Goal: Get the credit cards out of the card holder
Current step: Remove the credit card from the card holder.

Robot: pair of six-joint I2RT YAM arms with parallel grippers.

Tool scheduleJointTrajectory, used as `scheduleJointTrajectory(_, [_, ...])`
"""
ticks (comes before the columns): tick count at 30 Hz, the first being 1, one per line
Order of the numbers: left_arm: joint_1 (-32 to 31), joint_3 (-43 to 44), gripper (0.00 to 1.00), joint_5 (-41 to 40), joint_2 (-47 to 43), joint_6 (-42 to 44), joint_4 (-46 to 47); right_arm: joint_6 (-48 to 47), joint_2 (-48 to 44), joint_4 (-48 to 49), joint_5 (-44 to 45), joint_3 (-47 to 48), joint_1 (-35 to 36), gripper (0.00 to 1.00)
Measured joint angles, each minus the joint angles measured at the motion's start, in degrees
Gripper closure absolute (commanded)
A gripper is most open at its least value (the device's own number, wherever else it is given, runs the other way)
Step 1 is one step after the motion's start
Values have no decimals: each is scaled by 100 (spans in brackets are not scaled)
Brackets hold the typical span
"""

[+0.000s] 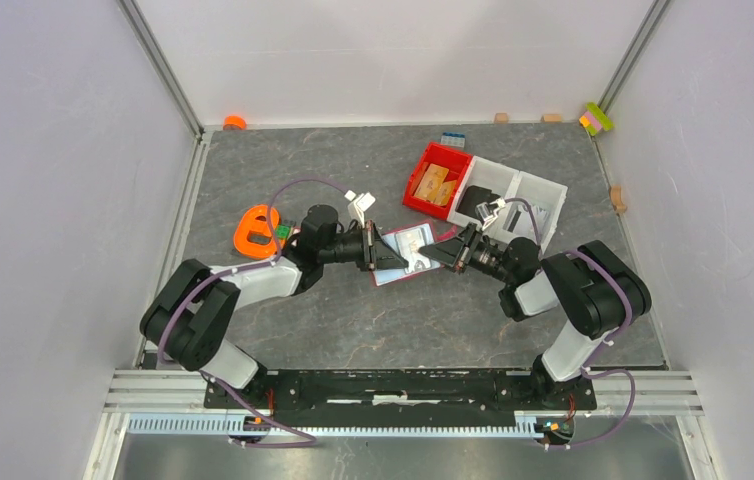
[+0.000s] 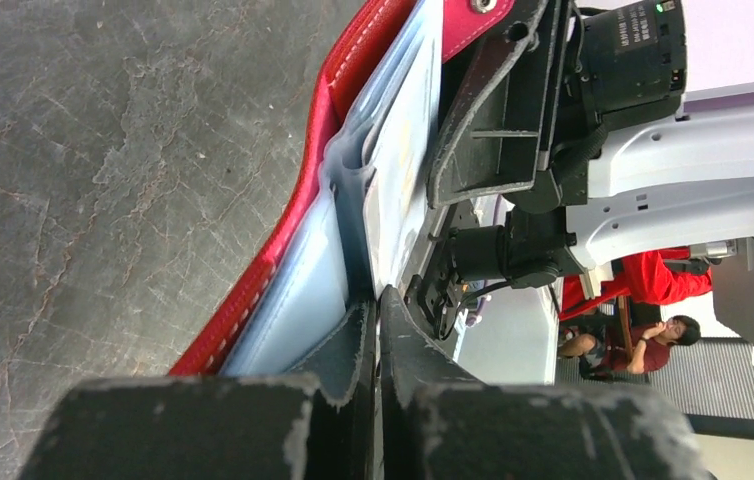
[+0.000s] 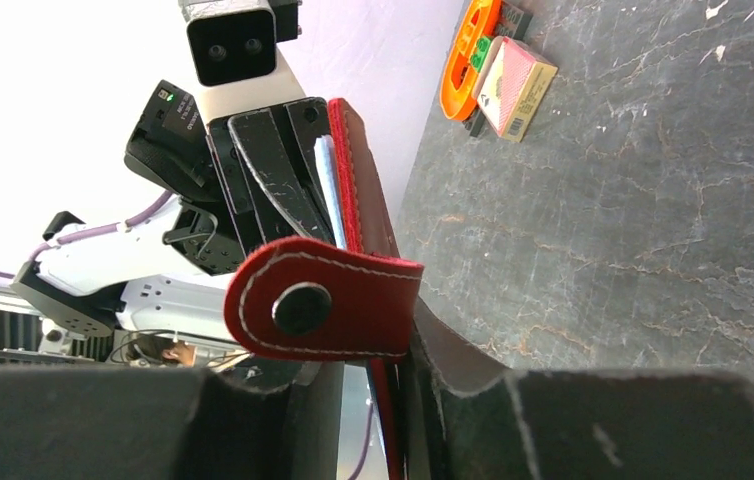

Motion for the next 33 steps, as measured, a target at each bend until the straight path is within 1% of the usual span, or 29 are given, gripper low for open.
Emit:
scheduleJointTrajectory(1, [15,-20,98,-2,-31,-13,35,48,0,2,-9,0,-20,73])
scheduleJointTrajectory(5, [44,-61,98,-7,-83,-46,173,210,0,11,-63,-2,-118,87])
scheduleJointTrajectory(10, [48,-98,98,-24,-94,-173,291,428,17,28,-140,-20,-199,94])
scheduleJointTrajectory(20, [46,-127,98,-42,-94,-225,369,726,81,31,-260,-50,-299,95])
scheduleJointTrajectory(27, [208,-192,98,-160,-188,-223,256,732,81,26,-227,-160,-610,96])
scheduleJointTrajectory(33, [229,-210,97,-227,-297,-221,197,728,81,28,-203,-184,-636,98])
